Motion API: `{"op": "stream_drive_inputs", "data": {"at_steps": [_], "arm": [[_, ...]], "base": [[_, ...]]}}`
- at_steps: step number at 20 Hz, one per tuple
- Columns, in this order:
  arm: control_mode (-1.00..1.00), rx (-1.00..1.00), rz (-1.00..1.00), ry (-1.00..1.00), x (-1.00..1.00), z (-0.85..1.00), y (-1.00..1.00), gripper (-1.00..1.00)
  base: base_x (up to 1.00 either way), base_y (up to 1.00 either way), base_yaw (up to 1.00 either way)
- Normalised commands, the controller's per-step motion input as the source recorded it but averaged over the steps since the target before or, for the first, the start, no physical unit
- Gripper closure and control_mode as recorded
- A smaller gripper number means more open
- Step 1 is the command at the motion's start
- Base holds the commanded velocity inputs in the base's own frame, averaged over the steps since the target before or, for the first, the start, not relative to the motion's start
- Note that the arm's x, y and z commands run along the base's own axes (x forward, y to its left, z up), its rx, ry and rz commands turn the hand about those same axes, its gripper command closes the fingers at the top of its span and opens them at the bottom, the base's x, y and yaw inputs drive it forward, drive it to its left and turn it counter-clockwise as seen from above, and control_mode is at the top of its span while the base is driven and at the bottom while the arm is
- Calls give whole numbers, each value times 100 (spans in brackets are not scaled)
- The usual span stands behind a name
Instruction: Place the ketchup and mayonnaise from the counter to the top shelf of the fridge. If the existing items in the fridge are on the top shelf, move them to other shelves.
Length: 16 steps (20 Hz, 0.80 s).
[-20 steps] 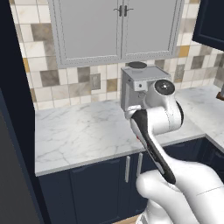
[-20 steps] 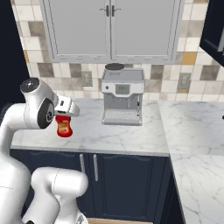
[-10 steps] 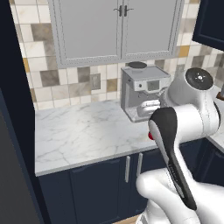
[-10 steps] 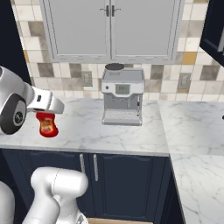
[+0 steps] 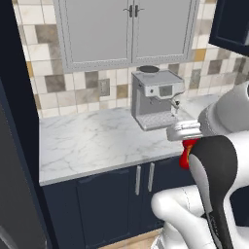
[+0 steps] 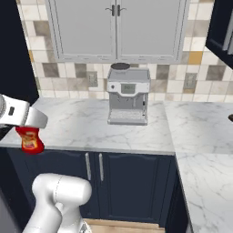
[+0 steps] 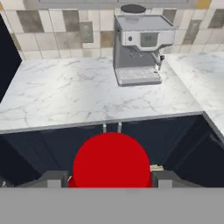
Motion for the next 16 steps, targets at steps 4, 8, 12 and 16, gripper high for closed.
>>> {"op": "stream_drive_inputs", "data": {"at_steps": [4, 8, 12, 16], "arm": [[100, 0, 0, 0, 0, 0, 0, 100], [100, 0, 0, 0, 0, 0, 0, 100], [100, 0, 0, 0, 0, 0, 0, 100], [100, 0, 0, 0, 0, 0, 0, 100]], "base": [[-100, 0, 6], [-100, 5, 7], [-100, 29, 12], [-100, 66, 15]]}}
